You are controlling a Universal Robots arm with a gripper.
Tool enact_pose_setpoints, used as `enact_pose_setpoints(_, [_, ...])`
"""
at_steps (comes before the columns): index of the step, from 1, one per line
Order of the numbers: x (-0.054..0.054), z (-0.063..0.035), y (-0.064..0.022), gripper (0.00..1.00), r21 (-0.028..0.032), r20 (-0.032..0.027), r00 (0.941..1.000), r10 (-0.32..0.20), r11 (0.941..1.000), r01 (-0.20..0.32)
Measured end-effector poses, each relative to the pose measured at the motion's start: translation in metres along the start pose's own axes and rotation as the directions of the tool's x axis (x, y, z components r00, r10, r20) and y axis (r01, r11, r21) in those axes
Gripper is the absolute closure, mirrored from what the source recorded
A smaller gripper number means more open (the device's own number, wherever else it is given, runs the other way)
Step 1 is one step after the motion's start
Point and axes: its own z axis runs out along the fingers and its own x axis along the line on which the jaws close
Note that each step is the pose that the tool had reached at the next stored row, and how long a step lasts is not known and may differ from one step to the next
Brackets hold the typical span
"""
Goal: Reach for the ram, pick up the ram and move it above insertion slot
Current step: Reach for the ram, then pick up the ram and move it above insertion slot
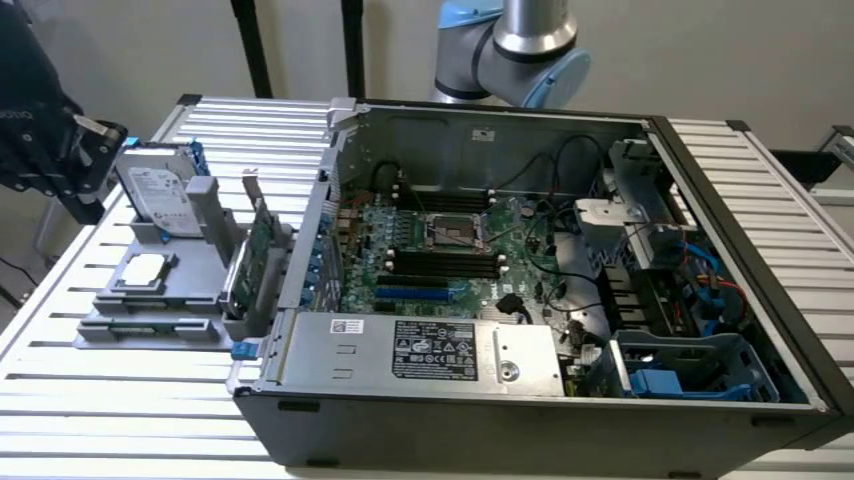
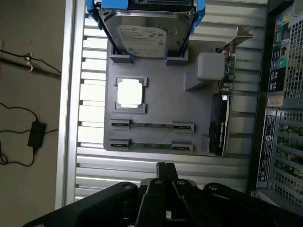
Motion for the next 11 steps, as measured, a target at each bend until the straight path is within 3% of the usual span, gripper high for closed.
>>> enact_pose_setpoints(5, [0.0000,0.0002,0.0000,0.89,-0.0001,-0.0035,0.9960,-0.090,0.9960,0.090])
enact_pose_setpoints(11, [0.0000,0.0003,0.0000,0.89,-0.0006,-0.0076,0.9801,-0.198,0.9801,0.198])
